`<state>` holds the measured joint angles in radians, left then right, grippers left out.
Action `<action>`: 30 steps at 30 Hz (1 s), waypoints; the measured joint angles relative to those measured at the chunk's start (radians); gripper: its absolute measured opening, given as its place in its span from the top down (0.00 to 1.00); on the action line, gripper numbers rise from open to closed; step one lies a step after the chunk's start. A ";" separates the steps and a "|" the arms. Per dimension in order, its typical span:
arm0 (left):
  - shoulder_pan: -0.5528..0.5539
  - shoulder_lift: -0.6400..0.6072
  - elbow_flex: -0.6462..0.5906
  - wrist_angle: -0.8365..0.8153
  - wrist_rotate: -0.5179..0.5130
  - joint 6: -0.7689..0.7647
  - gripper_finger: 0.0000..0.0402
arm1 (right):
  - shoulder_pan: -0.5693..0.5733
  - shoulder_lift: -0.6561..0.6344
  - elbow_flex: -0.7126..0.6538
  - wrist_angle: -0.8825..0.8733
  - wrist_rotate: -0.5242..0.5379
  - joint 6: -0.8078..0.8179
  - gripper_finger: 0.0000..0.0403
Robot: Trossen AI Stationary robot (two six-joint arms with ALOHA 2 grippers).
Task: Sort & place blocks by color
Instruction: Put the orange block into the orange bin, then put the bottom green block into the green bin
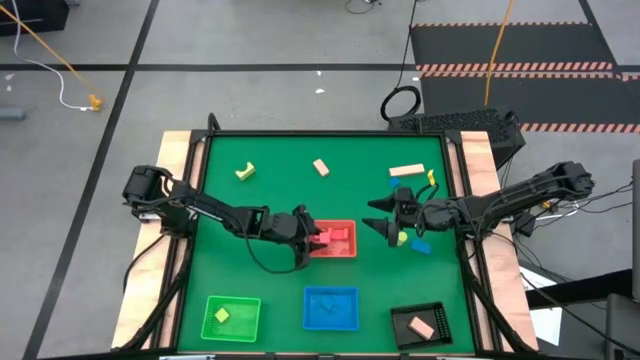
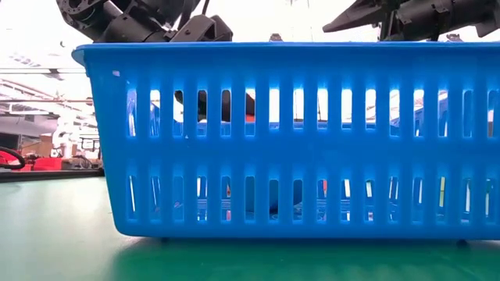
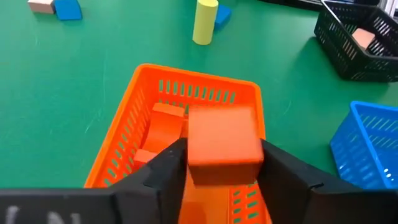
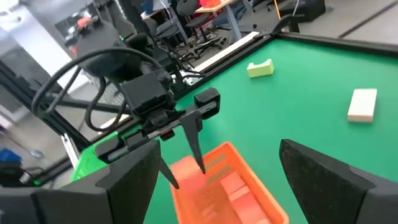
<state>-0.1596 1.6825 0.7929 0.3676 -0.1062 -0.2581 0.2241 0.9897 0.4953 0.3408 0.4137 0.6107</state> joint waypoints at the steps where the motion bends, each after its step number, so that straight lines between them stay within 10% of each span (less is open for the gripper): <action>1: 0.000 0.000 0.000 0.000 0.000 -0.009 0.51 | 0.000 0.000 0.000 -0.001 0.000 0.020 0.21; 10: 0.000 0.000 0.000 0.003 0.001 -0.018 0.42 | 0.001 0.000 0.000 0.012 -0.053 0.218 0.21; 30: 0.000 0.000 0.000 0.180 0.003 -0.021 0.43 | -0.060 -0.209 0.016 0.055 -0.022 -0.176 0.21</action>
<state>-0.1596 1.6825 0.7929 0.5472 -0.1032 -0.2787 0.1643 0.7805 0.5117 0.3962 0.3920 0.4349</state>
